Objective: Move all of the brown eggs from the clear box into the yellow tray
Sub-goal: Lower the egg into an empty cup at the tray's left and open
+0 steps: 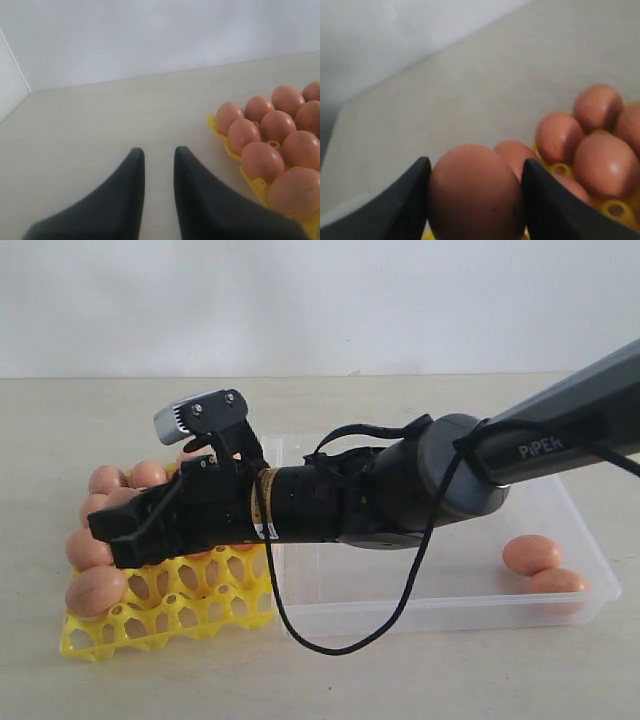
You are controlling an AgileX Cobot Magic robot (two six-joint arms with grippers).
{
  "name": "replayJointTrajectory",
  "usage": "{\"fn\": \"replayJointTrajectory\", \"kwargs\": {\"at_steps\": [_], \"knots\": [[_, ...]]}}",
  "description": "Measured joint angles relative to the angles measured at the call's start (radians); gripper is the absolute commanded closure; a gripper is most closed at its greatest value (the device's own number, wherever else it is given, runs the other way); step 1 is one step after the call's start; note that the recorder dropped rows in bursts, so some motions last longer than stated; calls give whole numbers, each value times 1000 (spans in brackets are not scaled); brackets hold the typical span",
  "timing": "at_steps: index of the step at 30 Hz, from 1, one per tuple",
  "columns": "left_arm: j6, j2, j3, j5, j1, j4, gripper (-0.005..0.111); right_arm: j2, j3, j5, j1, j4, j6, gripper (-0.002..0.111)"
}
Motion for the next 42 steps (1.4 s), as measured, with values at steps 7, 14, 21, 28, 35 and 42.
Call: {"fn": "replayJointTrajectory", "kwargs": {"at_steps": [7, 14, 21, 28, 35, 42], "knots": [[0, 0, 0, 0, 0, 0, 85, 24, 0, 37, -2, -68, 45, 109], [0, 0, 0, 0, 0, 0, 85, 60, 1, 7, 20, -74, 78, 109], [0, 0, 0, 0, 0, 0, 85, 60, 1, 16, 20, -20, -10, 109], [0, 0, 0, 0, 0, 0, 85, 60, 1, 20, 20, 29, -31, 109], [0, 0, 0, 0, 0, 0, 85, 72, 1, 47, 28, 37, -31, 109], [0, 0, 0, 0, 0, 0, 85, 87, -2, 56, 37, 57, -31, 109]]}}
